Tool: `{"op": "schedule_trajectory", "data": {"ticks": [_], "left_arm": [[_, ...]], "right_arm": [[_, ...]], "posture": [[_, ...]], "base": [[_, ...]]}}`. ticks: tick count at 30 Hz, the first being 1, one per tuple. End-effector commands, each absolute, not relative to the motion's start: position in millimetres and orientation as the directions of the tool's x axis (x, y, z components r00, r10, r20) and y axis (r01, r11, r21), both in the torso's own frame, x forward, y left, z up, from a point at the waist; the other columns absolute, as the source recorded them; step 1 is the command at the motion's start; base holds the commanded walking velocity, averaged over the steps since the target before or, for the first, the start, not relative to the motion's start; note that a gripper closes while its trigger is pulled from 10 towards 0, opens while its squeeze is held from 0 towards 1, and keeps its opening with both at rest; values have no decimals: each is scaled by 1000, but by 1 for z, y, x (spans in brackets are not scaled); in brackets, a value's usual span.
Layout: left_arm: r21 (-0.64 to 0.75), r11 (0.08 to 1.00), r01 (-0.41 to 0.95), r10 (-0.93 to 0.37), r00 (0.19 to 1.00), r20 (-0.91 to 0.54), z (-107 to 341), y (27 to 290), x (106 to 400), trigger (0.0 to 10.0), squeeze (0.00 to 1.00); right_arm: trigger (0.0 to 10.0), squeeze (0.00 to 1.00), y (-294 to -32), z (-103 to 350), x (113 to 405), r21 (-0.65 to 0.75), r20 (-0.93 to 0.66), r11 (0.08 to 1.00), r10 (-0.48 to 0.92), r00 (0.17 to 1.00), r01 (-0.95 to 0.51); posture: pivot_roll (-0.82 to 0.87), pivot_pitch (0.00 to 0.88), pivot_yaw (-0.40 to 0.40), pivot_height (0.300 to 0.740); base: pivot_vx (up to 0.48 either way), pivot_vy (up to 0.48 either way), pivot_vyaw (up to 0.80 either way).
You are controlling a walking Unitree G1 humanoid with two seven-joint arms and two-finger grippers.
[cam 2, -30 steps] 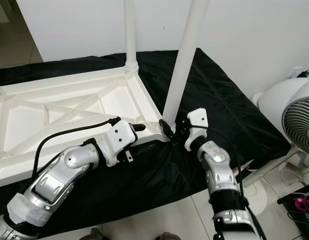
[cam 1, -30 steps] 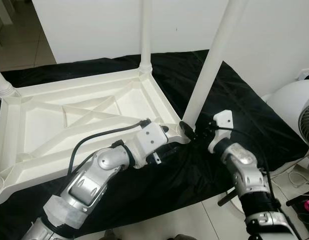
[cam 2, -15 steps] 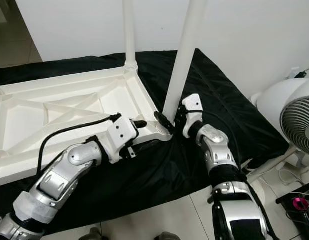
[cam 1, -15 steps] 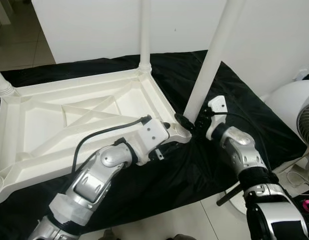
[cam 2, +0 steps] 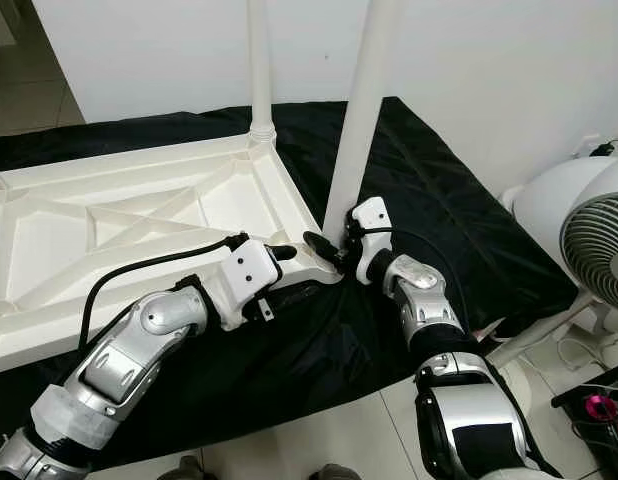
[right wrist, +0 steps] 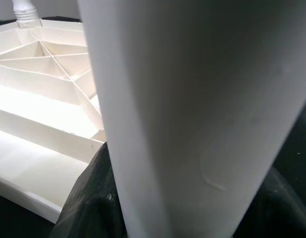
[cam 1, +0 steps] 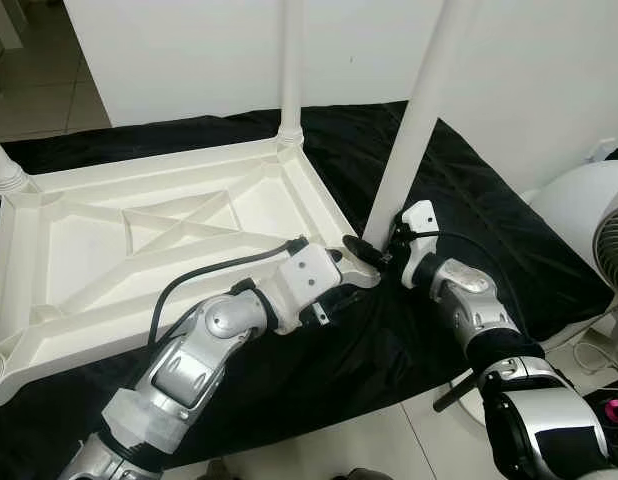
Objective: Building children table
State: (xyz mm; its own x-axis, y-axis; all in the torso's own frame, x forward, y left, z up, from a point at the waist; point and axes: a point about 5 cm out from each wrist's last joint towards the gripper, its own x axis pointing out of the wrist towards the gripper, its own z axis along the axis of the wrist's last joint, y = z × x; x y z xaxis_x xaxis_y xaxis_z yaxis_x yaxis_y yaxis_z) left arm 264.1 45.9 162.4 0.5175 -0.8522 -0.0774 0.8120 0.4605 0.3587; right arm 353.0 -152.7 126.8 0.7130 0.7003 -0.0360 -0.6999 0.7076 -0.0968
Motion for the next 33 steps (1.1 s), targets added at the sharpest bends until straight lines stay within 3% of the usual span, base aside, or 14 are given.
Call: {"op": "schedule_trajectory", "data": {"ticks": [1, 5, 6, 12, 15, 22, 23, 29, 33], "left_arm": [[380, 478, 792, -838, 541, -73, 163, 46, 268, 10000, 0], [382, 482, 789, -836, 545, -70, 164, 48, 270, 10000, 0], [386, 481, 787, -836, 545, -69, 165, 48, 271, 10000, 0], [398, 484, 779, -832, 551, -65, 166, 48, 274, 10000, 0], [303, 587, 751, -789, 614, 6, 174, 49, 282, 10000, 0], [287, 644, 709, -743, 669, 16, 173, 54, 287, 10000, 0], [264, 662, 702, -732, 680, 27, 172, 57, 287, 10000, 0], [234, 670, 704, -729, 684, 30, 171, 57, 289, 10000, 0], [246, 663, 707, -733, 680, 21, 169, 57, 288, 10000, 0]], "right_arm": [[0, 0, -152, 115, 349, -75, -85, 692, 713, 696, -718], [0, 0, -154, 112, 349, -59, -80, 711, 696, 713, -701], [10000, 0, -155, 108, 346, -41, -76, 727, 681, 728, -685], [10000, 0, -154, 103, 342, 11, -41, 768, 640, 767, -641], [10000, 0, -145, 101, 342, 19, -46, 856, 517, 855, -517], [10000, 0, -132, 105, 340, 62, -19, 934, 354, 935, -352], [10000, 0, -124, 106, 337, 117, -17, 964, 241, 970, -237], [10000, 0, -115, 106, 329, 162, -9, 987, 10, 1000, -9], [10000, 0, -99, 111, 320, 175, 12, 984, 5, 1000, -7]], "posture": [[-33, 0, -11, 740], [-36, 0, 0, 740], [-43, 0, 5, 740], [-51, 0, 9, 740], [-62, 0, 6, 740], [-54, 0, 1, 740], [-55, 0, -1, 740], [-60, 0, -9, 740], [-69, 0, -14, 740]], "base": [[0, 0, 0], [0, 0, 0], [0, 0, 0], [0, 0, 0], [0, 0, 0], [0, 0, 0], [0, 0, 0], [0, 0, 0], [0, 0, 0]]}}
